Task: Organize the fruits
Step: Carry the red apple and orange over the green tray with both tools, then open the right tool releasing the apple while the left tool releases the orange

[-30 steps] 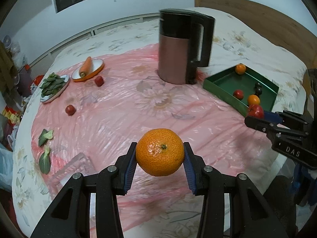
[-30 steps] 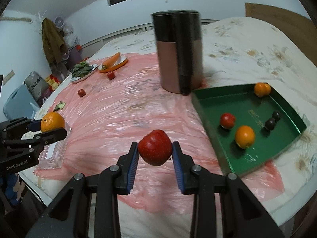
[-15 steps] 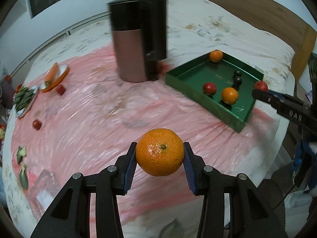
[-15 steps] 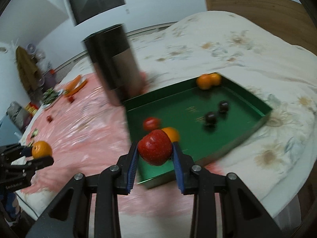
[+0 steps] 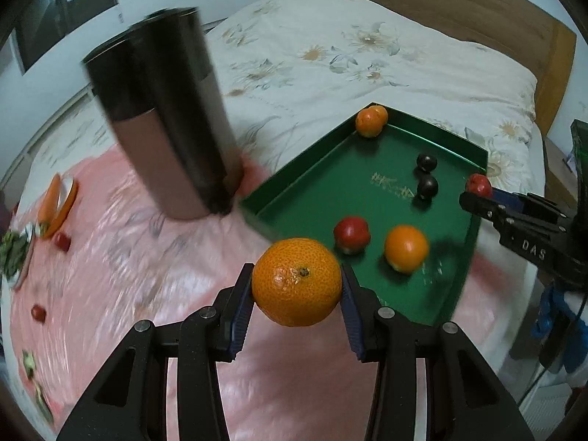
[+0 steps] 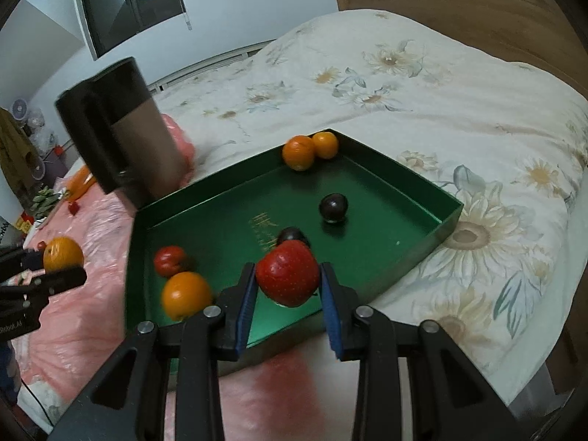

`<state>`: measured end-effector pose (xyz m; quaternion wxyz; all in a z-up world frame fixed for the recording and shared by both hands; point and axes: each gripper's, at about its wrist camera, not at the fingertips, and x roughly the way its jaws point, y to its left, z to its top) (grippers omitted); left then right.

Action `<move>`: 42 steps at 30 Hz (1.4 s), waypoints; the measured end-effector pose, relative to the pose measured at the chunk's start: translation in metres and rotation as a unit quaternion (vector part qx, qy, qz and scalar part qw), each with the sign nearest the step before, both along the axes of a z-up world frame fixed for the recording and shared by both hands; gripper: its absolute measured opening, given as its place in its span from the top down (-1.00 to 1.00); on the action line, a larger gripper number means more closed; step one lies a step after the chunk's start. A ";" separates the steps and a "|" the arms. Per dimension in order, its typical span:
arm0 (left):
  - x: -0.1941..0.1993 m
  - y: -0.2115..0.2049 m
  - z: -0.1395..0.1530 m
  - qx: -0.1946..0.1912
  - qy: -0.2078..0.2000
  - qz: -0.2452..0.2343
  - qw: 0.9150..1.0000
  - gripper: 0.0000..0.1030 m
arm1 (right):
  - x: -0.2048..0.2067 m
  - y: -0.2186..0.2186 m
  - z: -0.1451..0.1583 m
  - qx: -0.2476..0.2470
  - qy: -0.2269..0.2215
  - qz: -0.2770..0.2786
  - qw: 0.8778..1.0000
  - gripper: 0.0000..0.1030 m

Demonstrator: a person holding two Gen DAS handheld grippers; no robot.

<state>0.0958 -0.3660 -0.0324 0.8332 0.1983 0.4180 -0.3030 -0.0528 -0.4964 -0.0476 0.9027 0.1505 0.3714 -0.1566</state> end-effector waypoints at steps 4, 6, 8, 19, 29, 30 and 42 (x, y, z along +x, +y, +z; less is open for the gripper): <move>0.017 -0.021 -0.007 0.000 0.001 0.001 1.000 0.25 | 0.013 -0.013 -0.002 -0.015 0.006 0.001 1.000 1.00; 0.025 -0.030 -0.011 0.000 0.004 0.002 1.000 0.25 | 0.020 -0.021 -0.004 -0.025 0.013 -0.001 1.000 1.00; 0.033 -0.038 -0.014 0.000 0.006 0.005 1.000 0.25 | 0.025 -0.027 -0.006 -0.030 0.017 -0.005 0.999 1.00; 0.060 -0.061 -0.054 0.019 0.029 0.034 0.999 0.24 | 0.047 -0.044 -0.032 -0.059 0.056 -0.002 0.997 1.00; 0.058 -0.062 -0.056 0.026 0.020 0.032 0.999 0.23 | 0.051 -0.034 -0.037 -0.082 0.066 0.010 0.994 1.00; 0.057 -0.062 -0.056 0.028 0.016 0.032 0.999 0.23 | 0.051 -0.033 -0.036 -0.083 0.066 0.010 0.994 1.00; 0.045 -0.046 -0.028 0.019 -0.012 0.045 0.999 -0.16 | 0.026 -0.032 -0.016 -0.072 0.040 -0.012 0.997 0.01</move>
